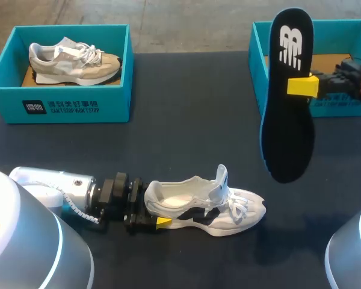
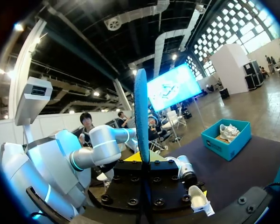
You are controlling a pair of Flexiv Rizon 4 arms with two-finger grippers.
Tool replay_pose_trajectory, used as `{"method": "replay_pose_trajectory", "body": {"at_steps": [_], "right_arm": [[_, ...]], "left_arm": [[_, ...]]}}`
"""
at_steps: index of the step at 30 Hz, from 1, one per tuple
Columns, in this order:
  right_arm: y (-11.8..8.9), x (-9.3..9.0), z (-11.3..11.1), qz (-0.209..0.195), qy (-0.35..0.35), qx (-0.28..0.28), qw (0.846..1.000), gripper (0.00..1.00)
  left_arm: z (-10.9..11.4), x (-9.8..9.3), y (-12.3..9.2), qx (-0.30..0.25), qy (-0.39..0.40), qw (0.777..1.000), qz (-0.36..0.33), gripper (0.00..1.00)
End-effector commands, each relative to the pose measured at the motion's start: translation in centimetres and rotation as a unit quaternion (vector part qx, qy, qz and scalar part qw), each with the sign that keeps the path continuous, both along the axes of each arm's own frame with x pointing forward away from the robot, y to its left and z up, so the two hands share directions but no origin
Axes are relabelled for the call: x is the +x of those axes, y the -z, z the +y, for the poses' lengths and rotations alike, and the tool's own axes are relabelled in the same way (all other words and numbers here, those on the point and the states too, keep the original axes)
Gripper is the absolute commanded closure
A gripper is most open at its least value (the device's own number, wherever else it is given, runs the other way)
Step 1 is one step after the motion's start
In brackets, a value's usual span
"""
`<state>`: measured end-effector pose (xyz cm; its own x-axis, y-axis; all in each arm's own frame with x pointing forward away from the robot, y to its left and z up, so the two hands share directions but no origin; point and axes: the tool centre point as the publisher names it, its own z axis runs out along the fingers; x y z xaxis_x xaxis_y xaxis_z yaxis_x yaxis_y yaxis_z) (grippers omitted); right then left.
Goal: Take the shoe out of the shoebox, open the shoe tongue, remove and reinsert the insole, then place the shoe into the shoebox
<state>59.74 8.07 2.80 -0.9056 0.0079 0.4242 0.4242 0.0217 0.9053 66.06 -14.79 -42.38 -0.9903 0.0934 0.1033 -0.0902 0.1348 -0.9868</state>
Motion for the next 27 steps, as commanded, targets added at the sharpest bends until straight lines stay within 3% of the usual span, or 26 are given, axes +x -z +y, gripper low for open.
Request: {"method": "replay_pose_trajectory", "body": {"at_steps": [1, 27], "right_arm": [[0.04, 0.04, 0.24, 0.001, 0.001, -0.001, 1.0, 1.0], [0.51, -0.12, 0.95, 0.015, -0.008, 0.003, 1.0, 1.0]], "left_arm": [[-0.04, -0.15, 0.43, 0.001, -0.001, 1.0, 0.0, 1.0], [0.21, -0.08, 0.64, -0.001, 0.0, 1.0, 0.002, 1.0]]}}
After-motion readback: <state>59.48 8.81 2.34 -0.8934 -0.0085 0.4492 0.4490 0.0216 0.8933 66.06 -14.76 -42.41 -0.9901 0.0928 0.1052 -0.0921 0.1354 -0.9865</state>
